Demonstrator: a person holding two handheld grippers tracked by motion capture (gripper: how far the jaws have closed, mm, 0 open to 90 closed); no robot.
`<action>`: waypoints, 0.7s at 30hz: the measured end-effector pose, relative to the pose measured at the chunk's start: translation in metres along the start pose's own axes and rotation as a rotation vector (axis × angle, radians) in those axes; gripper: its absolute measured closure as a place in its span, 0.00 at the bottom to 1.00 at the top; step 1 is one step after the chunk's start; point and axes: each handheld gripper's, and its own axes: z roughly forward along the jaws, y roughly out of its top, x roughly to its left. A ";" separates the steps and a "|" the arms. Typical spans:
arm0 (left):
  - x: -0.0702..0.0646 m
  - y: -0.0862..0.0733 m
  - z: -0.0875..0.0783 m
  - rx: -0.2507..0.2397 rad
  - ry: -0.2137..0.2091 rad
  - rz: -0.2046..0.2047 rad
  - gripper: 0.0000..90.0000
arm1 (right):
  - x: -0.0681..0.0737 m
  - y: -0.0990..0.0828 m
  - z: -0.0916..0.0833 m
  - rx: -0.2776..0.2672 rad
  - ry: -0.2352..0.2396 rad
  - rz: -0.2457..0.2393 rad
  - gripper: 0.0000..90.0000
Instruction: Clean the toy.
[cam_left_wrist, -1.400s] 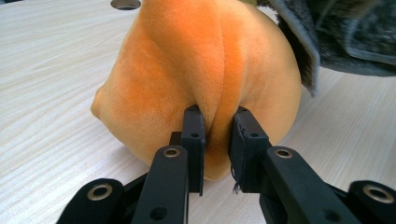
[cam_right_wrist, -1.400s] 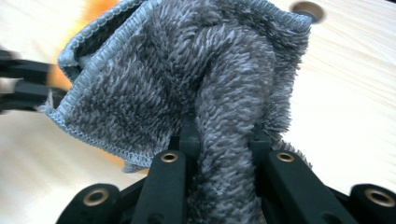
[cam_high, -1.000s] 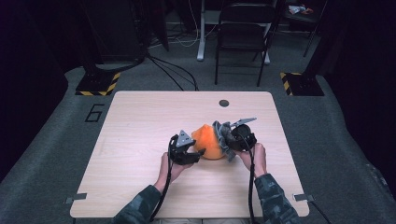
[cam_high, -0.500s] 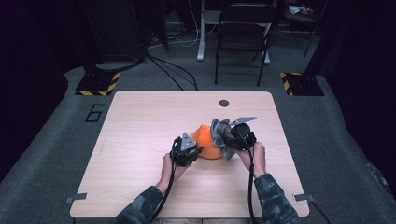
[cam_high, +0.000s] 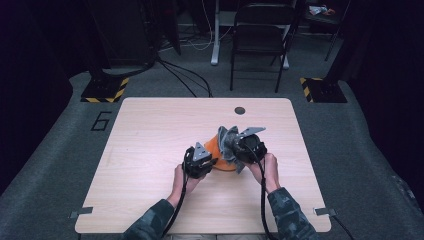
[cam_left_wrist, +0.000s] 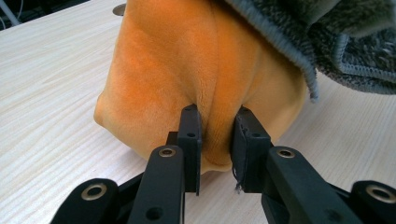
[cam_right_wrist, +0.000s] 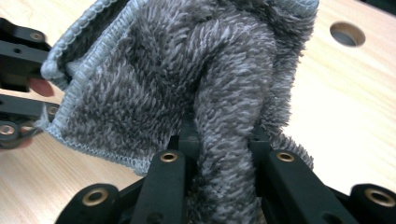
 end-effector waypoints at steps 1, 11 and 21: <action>0.000 0.000 0.000 0.004 -0.002 0.002 0.84 | -0.002 -0.002 0.001 0.006 -0.007 0.013 0.84; 0.002 0.001 -0.001 0.006 0.001 -0.002 0.84 | -0.042 -0.033 0.023 0.139 -0.044 0.118 0.84; 0.004 0.000 -0.001 0.002 -0.001 -0.021 0.84 | -0.056 -0.030 0.006 0.104 -0.055 0.161 0.84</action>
